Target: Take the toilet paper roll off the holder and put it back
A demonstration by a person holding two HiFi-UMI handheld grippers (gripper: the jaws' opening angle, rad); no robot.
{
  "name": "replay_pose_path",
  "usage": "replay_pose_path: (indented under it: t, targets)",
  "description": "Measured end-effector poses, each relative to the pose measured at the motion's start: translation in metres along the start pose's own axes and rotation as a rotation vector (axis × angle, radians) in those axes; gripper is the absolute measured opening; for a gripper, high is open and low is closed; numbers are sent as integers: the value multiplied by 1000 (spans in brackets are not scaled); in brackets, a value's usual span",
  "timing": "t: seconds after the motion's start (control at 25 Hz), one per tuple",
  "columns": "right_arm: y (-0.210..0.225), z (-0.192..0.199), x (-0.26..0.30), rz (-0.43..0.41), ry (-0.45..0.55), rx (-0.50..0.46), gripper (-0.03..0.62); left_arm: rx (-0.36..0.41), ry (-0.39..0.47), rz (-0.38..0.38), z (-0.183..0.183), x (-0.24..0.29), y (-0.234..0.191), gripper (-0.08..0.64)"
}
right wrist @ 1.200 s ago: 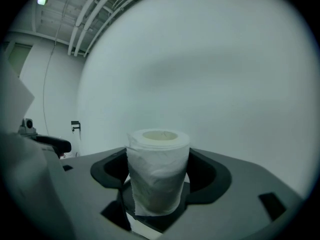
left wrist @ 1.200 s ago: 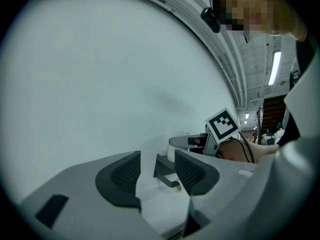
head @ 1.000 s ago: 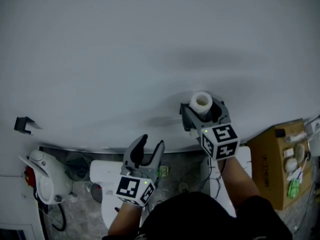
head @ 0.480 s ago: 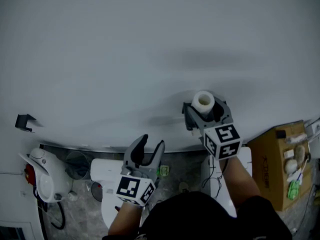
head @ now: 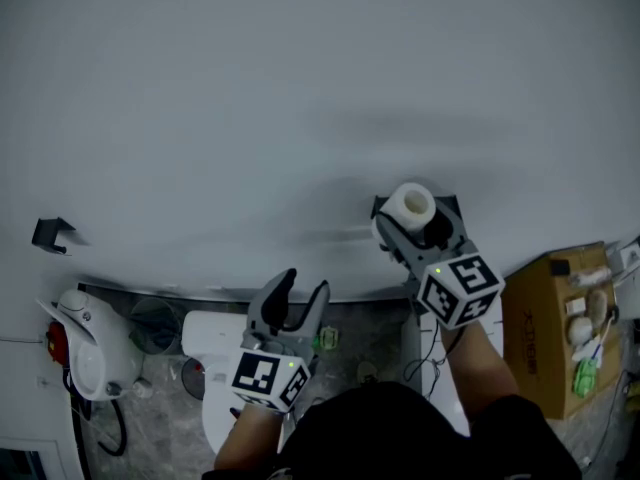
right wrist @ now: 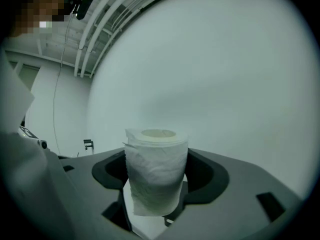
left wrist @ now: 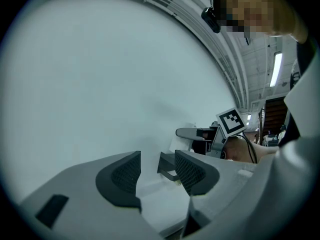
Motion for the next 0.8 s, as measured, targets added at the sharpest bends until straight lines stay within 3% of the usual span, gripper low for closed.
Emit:
replay_pose_path:
  t: [0.6, 0.8]
  targets:
    - [-70, 9, -78, 54, -29, -10, 308, -38, -21, 93, -9, -72, 21, 198]
    - [-93, 26, -110, 82, -54, -5, 308, -72, -58, 122, 5, -104, 26, 198]
Point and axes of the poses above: the fingertips, and each gripper's own axes: x forward along the fingers, y to its right, z out of its underside, the point moved 4 cm from there along -x, backward along the fingers, and after that the axes turned 14 degrees about y, right-handed, at the moved point
